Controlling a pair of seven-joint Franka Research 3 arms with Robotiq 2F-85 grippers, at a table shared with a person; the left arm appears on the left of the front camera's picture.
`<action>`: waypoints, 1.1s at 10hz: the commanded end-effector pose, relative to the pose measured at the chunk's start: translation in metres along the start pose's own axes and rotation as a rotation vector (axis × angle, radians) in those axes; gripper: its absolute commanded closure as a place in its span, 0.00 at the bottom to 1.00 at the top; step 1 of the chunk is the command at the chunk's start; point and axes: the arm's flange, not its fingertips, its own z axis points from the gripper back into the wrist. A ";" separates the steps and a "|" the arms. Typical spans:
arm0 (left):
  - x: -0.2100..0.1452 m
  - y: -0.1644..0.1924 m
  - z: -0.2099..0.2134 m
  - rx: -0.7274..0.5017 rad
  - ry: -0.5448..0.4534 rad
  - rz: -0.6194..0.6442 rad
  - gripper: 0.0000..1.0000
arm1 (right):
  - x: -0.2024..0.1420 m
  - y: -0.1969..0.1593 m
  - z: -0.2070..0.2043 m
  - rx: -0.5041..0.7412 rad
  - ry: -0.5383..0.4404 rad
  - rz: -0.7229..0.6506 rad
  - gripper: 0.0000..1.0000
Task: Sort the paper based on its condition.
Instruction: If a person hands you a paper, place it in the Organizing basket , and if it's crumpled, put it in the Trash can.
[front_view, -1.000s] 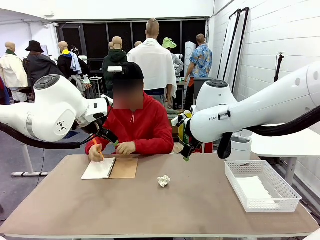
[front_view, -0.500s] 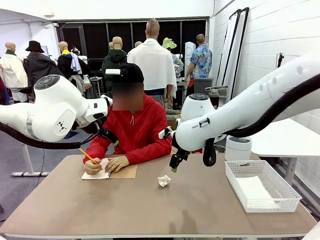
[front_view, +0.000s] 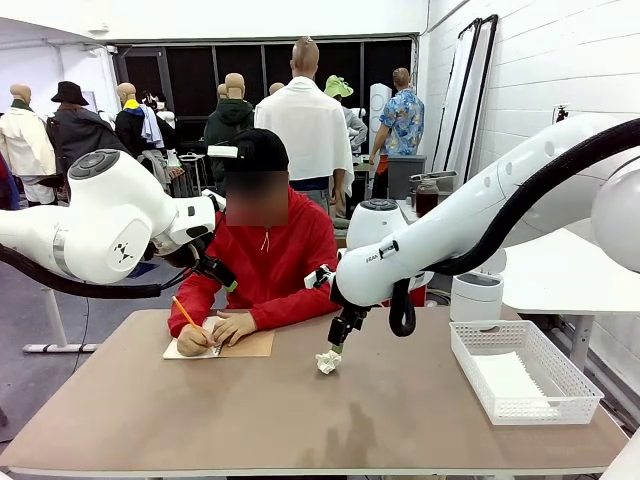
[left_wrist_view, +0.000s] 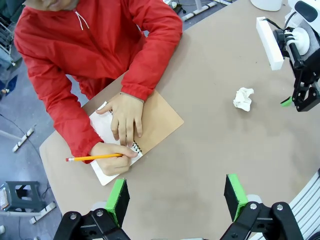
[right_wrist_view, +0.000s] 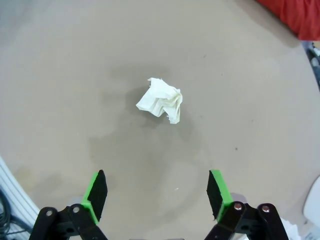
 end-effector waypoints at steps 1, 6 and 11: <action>-0.001 0.001 0.000 -0.004 0.001 0.003 0.00 | -0.001 0.002 0.000 0.003 0.001 0.000 0.00; -0.001 0.001 0.000 -0.004 0.001 0.003 0.00 | 0.016 -0.013 -0.020 0.025 -0.008 0.022 0.00; -0.001 0.001 0.000 -0.004 0.001 0.003 0.00 | 0.036 -0.030 -0.053 0.039 0.018 0.052 0.00</action>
